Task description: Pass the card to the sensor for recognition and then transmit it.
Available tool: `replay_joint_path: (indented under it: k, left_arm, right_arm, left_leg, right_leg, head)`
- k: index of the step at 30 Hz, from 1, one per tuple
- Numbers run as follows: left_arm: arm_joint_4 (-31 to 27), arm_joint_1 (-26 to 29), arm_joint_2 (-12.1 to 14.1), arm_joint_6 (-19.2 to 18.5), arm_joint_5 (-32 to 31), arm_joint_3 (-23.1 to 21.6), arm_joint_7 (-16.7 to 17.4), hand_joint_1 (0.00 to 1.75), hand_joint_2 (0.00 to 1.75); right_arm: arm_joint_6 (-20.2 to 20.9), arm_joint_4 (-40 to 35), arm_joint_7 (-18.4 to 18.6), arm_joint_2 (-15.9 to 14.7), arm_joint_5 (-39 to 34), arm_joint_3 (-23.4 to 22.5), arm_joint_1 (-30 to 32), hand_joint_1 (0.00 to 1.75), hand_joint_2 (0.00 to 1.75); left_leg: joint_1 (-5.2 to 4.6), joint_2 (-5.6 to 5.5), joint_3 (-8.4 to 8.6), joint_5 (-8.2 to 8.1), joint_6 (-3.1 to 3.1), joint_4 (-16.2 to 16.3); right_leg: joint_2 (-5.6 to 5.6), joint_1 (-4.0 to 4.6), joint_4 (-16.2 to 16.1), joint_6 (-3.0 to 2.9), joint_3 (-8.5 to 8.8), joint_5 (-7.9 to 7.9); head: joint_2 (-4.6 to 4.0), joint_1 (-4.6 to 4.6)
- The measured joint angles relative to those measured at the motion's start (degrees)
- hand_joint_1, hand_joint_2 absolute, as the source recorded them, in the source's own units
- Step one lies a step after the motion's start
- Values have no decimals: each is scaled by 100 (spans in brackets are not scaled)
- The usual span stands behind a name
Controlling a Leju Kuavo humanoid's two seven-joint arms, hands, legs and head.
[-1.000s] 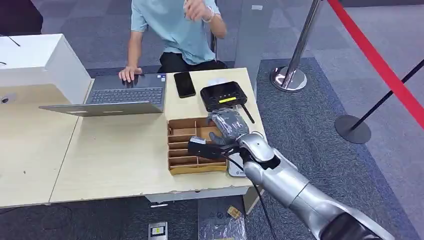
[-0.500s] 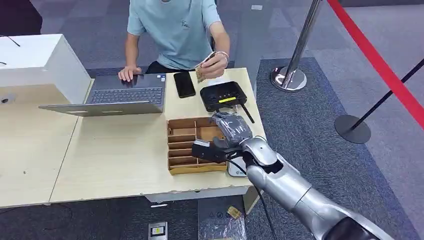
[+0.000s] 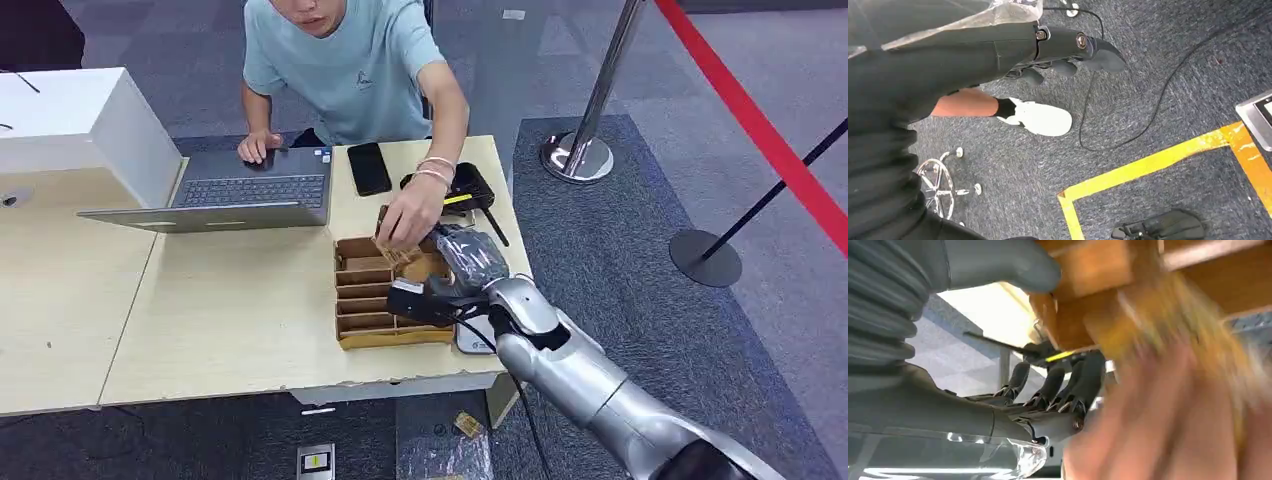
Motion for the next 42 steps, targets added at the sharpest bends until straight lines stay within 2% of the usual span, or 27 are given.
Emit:
replay_joint_path:
  k: [1,2,3,4,11,33,37,39,40,41,42]
  left_arm:
    - [0,0,-4,0,-9,0,0,0,175]
    - [0,0,-9,0,-11,0,0,0,175]
    - [0,0,-9,0,-17,0,0,0,175]
    - [0,0,-11,0,-22,0,0,0,175]
    - [0,0,-15,0,-48,0,-15,0,175]
    - [0,-2,-85,17,-70,0,-13,0,175]
    - [0,-2,-94,15,-92,0,11,0,175]
    - [0,-3,-94,15,-109,0,22,0,175]
    - [0,-4,-94,15,-114,-2,22,0,175]
    - [0,-4,-94,15,-120,-2,22,0,175]
    - [0,-5,-94,15,-122,-2,22,0,175]
  right_arm:
    - [-11,-55,24,-18,13,-18,0,124,175]
    - [-15,-119,37,-55,30,-46,1,110,175]
    - [-17,-186,50,-86,33,-81,0,84,175]
    - [-22,-253,81,-107,35,-122,-1,84,175]
    - [13,-540,111,-230,31,-260,6,54,175]
    - [28,-614,127,-276,-50,-282,224,51,175]
    - [22,-614,92,-262,-55,-282,223,54,175]
    - [26,-614,90,-245,-55,-282,223,63,175]
    - [26,-614,90,-232,-55,-278,223,84,175]
    - [28,-614,90,-221,-57,-278,223,84,175]
    - [35,-614,90,-210,-68,-273,223,138,175]
  left_leg:
    - [0,0,0,0,0,0]
    - [0,1,0,0,0,0]
    - [0,1,-1,0,0,0]
    - [0,2,1,0,0,0]
    - [0,2,2,0,0,-1]
    - [0,2,1,0,0,-1]
    - [0,1,0,0,0,-1]
    - [0,1,1,0,0,-1]
    - [0,1,1,0,0,-1]
    - [0,1,1,0,0,-1]
    - [0,1,0,0,0,-1]
  right_leg:
    - [0,0,0,0,0,0]
    - [0,0,0,0,0,0]
    - [0,0,0,0,0,0]
    - [0,0,0,0,1,0]
    - [1,0,0,0,1,0]
    - [1,0,0,0,2,0]
    - [1,0,0,0,2,0]
    - [1,0,1,0,2,0]
    - [1,0,1,0,2,0]
    - [1,0,1,0,2,0]
    - [1,0,1,0,3,0]
  head:
    - [0,2]
    - [0,0]
    - [0,0]
    - [0,0]
    - [0,0]
    - [0,0]
    - [0,0]
    - [0,0]
    - [0,0]
    - [0,0]
    - [0,0]
